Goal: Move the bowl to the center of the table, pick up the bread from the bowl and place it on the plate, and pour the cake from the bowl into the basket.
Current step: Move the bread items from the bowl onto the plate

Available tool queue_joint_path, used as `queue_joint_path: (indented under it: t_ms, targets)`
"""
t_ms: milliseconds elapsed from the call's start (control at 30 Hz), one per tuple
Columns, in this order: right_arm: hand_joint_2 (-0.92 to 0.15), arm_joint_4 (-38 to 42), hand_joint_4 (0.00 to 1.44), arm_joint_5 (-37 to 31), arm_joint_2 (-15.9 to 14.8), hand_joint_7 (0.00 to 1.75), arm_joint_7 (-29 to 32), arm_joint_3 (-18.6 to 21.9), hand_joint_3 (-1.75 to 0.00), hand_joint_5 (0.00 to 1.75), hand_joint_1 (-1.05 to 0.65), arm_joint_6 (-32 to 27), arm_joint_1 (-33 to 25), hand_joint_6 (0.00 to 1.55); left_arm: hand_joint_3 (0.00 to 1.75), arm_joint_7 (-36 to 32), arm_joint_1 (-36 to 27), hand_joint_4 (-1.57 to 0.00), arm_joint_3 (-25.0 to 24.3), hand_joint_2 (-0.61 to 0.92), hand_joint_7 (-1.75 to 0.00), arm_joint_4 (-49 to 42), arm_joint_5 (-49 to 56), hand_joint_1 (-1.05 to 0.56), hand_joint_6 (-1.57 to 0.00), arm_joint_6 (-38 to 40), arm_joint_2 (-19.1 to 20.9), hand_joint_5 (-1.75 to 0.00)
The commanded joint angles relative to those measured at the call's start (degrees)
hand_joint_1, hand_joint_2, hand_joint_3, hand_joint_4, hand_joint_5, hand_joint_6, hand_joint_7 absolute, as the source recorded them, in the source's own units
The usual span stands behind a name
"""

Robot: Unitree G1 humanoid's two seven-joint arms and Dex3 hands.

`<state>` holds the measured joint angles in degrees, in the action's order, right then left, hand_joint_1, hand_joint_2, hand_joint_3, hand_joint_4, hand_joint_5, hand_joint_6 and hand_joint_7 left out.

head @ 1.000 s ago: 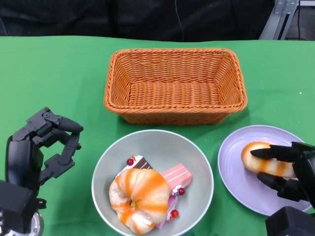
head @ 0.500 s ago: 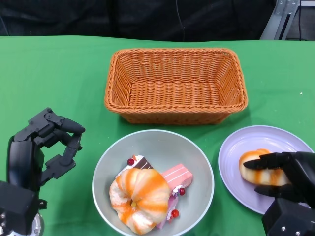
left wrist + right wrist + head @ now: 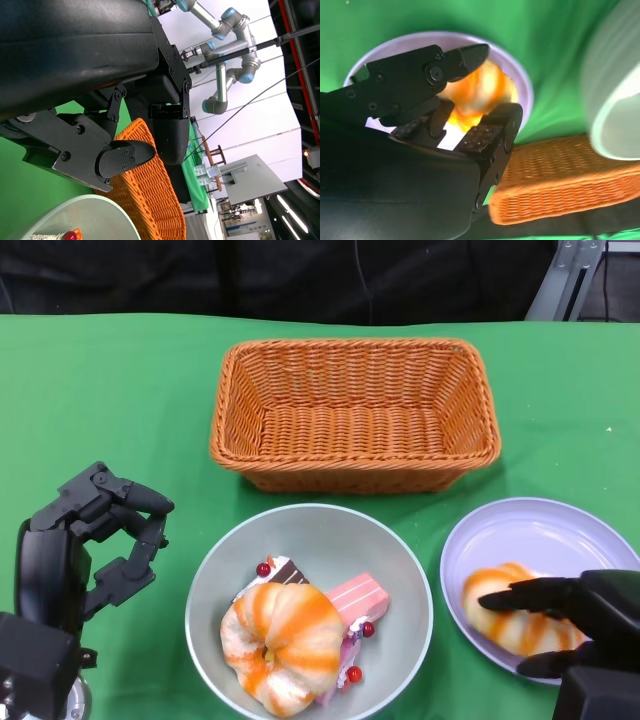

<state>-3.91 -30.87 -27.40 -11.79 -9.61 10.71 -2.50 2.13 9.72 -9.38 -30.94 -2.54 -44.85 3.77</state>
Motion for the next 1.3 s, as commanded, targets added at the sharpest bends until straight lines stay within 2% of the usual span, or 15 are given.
queue_joint_path:
  t_ms: [33, 233, 433, 733, 1033, 1133, 1300]
  targets:
    - [-0.92, -4.0, 0.46, 0.3, -0.9, 0.0, -2.8, 0.1, -0.07, 0.0, -0.67, -2.6, -1.1, 0.56, 0.75, 0.4, -0.5, -0.75, -0.2, 0.72, -1.25, 0.3, -0.3, -0.1, -0.77, -0.6, 1.1, -1.58]
    - [-0.92, -7.6, 0.31, -0.2, -0.9, 0.0, -5.0, 0.3, -0.11, 0.0, -0.75, -5.3, -2.5, 0.47, 0.77, 0.8, -0.9, -0.75, 0.0, 0.72, -1.27, 1.1, -0.6, -0.1, -0.77, 0.4, 1.0, -1.6]
    - [-0.92, -10.1, 0.24, -0.7, -0.6, 0.01, -5.1, 0.5, -0.11, 0.0, -0.78, -6.5, -3.2, 0.41, 0.79, 0.7, -1.0, -0.74, 0.0, 0.71, -1.28, 1.3, -0.5, -0.1, -0.76, 0.5, 1.1, -1.61]
    - [-0.92, -11.7, 0.28, -1.5, -0.4, 0.0, -6.1, 0.1, -0.1, 0.02, -0.75, -8.8, -3.4, 0.39, 0.79, 0.7, -0.9, -0.73, -0.3, 0.7, -1.28, 0.7, -0.4, -0.1, -0.76, 0.5, 1.3, -1.6]
    - [-0.92, -17.1, 0.29, -3.3, 0.3, 0.01, -7.2, 0.2, -0.1, 0.02, -0.75, -13.3, -3.6, 0.39, 0.79, 1.4, -0.5, -0.73, -0.3, 0.71, -1.27, -0.2, -1.1, -0.09, -0.76, -0.1, 1.5, -1.59]
    - [-0.92, -18.9, 0.32, -1.3, 1.9, 0.01, -5.5, 1.0, -0.07, 0.03, -0.72, -12.4, -4.3, 0.39, 0.77, 1.5, -0.5, -0.73, -0.3, 0.72, -1.27, -0.2, -1.1, -0.1, -0.76, -0.2, 1.4, -1.6]
    - [-0.92, -19.8, 0.4, 1.8, 4.5, 0.02, -0.5, 2.0, -0.06, 0.07, -0.72, -6.5, -4.5, 0.42, 0.77, 1.6, -0.6, -0.73, -0.2, 0.73, -1.28, -0.3, -1.1, -0.09, -0.76, -0.3, 1.2, -1.61]
